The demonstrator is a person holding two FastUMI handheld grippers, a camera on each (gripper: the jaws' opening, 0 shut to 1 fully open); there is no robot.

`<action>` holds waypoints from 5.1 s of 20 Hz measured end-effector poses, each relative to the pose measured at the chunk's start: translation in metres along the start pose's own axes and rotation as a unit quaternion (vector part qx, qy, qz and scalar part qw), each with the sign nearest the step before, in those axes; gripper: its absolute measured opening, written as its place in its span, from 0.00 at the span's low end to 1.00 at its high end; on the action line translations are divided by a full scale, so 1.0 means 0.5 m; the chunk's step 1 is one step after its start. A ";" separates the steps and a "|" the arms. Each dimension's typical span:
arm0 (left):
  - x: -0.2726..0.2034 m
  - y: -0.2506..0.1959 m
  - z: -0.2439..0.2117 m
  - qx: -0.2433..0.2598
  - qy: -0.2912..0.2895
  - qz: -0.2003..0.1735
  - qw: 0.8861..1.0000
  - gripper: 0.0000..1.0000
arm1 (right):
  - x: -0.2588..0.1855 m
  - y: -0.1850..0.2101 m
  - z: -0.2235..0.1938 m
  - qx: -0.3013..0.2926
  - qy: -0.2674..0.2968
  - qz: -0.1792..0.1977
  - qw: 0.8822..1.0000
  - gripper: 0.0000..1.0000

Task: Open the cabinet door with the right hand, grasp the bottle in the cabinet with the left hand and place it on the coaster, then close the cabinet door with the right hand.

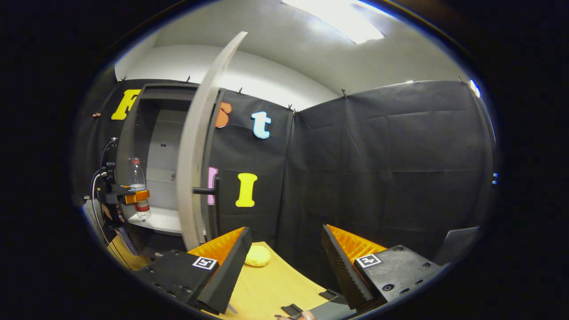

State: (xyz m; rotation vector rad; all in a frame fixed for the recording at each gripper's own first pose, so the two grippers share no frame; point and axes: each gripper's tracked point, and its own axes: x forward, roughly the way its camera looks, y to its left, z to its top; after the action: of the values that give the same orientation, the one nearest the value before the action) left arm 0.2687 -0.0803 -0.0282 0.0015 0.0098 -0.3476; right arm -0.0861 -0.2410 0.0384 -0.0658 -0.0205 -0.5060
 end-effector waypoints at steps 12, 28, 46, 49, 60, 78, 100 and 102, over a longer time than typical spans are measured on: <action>-0.294 0.048 -0.129 -0.037 0.018 -0.032 0.999 0.75 | -0.067 0.325 0.020 0.005 -0.005 0.147 0.989 0.97; -0.456 0.001 -0.528 -0.035 0.069 -0.036 0.996 0.75 | 0.012 0.656 -0.320 0.050 0.159 0.287 0.943 0.98; -0.502 -0.014 -0.740 -0.039 0.077 -0.029 0.996 0.78 | -0.031 0.700 -0.463 0.041 0.269 0.343 0.899 0.98; -0.510 -0.024 -0.755 -0.050 0.104 -0.040 0.993 0.81 | -0.043 0.706 -0.464 0.037 0.272 0.351 0.895 0.98; -0.473 -0.024 -0.589 0.003 0.061 -0.050 0.997 0.95 | -0.039 0.685 -0.394 0.020 0.239 0.347 0.907 0.99; -0.451 -0.307 -0.210 -0.131 0.065 -0.217 0.965 0.93 | -0.132 0.222 -0.086 0.054 0.082 0.145 0.985 0.95; -0.252 -0.444 -0.170 -0.104 0.052 -0.213 0.970 0.86 | 0.037 0.170 -0.101 0.076 0.079 0.295 0.949 0.96; -0.260 -0.436 -0.168 -0.104 0.055 -0.207 0.971 0.86 | 0.020 0.206 -0.098 0.086 0.084 0.318 0.940 0.96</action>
State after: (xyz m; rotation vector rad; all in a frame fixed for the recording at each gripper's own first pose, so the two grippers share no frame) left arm 0.0714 -0.2408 -0.1107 -0.1915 0.1577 -0.7630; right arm -0.0272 -0.1595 -0.0161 0.1420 0.1220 0.1422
